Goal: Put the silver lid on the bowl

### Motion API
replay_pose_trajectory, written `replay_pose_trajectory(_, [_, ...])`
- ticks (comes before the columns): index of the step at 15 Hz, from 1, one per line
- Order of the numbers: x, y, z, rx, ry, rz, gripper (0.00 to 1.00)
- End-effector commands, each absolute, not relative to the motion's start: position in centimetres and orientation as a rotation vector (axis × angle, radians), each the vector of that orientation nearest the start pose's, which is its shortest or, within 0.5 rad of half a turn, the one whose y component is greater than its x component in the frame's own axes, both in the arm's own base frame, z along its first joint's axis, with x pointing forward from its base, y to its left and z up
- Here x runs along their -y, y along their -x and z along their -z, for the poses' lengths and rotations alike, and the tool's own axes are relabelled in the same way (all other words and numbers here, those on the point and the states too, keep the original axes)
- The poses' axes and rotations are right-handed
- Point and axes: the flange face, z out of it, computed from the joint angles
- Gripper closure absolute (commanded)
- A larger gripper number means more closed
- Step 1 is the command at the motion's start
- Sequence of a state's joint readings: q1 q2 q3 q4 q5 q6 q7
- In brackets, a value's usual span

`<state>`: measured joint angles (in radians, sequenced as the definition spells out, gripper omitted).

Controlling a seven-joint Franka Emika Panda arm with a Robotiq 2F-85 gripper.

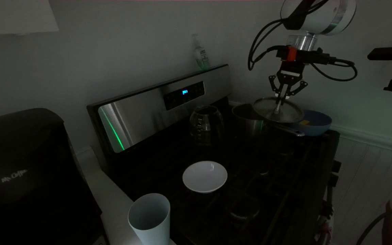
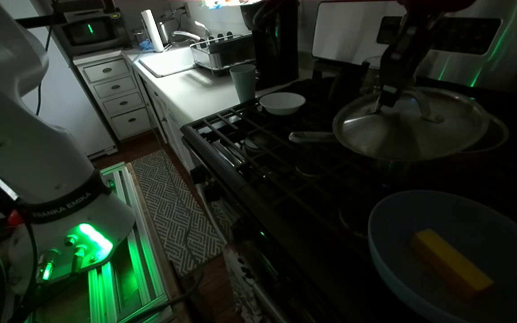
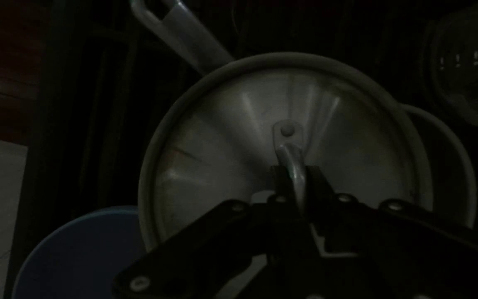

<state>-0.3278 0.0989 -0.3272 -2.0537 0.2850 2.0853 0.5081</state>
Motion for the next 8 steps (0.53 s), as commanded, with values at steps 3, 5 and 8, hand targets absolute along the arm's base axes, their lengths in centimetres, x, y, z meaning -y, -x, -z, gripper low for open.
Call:
replay_pose_trajectory(3, [33.9, -40.3, -38.3, -1.633, 2.324, -0.022, 0.96])
replay_pose_trajectory(5, [34.3, -41.5, -37.5, -1.661, 2.347, -0.05, 0.85])
replay_pose_trajectory(8, [34.5, -40.7, -37.5, -1.644, 2.326, -0.04, 0.96])
